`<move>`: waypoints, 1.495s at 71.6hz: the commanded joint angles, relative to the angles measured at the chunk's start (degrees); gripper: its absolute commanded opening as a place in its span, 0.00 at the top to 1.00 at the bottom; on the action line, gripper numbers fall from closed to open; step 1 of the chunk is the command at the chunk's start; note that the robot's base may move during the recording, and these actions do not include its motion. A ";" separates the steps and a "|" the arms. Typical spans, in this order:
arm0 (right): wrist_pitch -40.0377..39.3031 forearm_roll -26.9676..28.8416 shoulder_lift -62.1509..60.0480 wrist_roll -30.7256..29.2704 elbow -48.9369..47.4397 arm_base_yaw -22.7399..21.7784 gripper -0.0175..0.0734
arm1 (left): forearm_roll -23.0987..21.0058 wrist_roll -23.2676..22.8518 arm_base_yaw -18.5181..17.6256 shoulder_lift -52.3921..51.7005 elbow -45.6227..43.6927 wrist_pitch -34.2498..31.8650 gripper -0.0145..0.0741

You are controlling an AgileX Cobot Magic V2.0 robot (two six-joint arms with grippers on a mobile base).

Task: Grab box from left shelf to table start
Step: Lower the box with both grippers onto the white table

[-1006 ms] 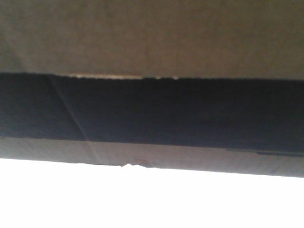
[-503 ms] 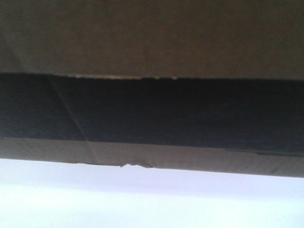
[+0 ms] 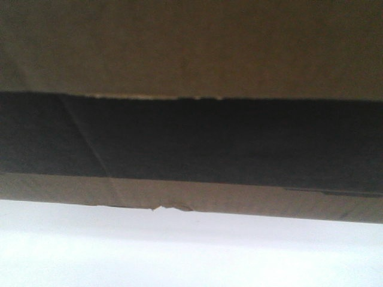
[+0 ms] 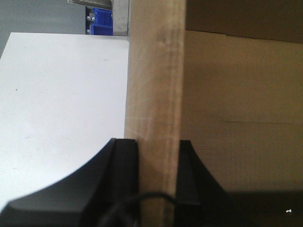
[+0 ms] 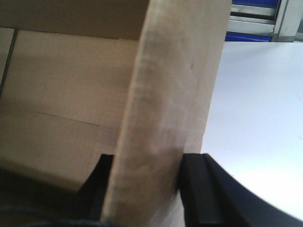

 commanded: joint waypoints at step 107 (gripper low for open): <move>-0.93 12.43 9.76 -1.31 -3.31 0.30 0.74 | -14.16 -5.93 -1.10 4.16 -2.09 -5.94 0.94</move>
